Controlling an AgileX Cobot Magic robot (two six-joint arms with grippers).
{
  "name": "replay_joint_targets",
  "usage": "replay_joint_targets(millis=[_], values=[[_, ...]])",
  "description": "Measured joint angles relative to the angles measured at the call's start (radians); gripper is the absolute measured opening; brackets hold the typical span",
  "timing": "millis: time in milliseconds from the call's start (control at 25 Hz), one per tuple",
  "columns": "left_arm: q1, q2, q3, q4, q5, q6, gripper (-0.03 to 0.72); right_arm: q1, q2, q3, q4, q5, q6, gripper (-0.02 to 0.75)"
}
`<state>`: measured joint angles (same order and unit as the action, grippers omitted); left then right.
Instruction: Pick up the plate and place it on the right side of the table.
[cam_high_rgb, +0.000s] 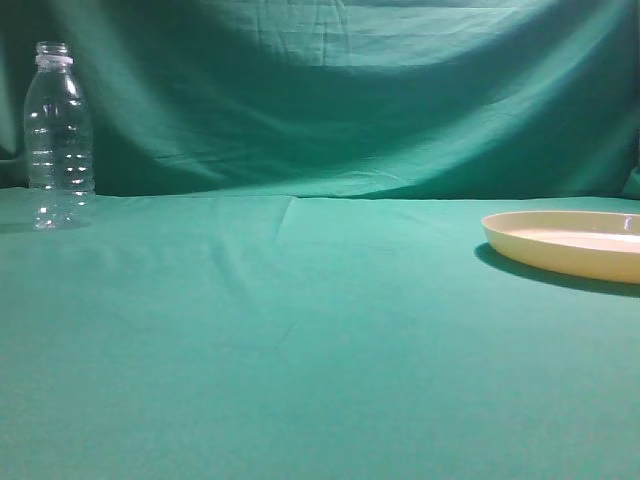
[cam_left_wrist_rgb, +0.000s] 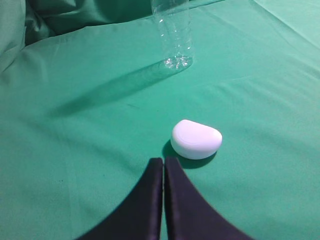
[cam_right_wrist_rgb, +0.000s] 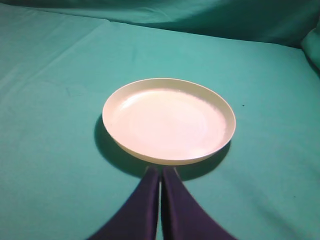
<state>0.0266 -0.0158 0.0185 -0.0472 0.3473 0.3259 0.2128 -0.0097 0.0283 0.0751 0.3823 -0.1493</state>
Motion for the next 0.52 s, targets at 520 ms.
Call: replay_joint_targets(millis=[520], values=[[0.000,0.000,0.000,0.000,0.000,0.000,0.000,0.000,0.000,0.000,0.004,0.002,0.025,0.000]])
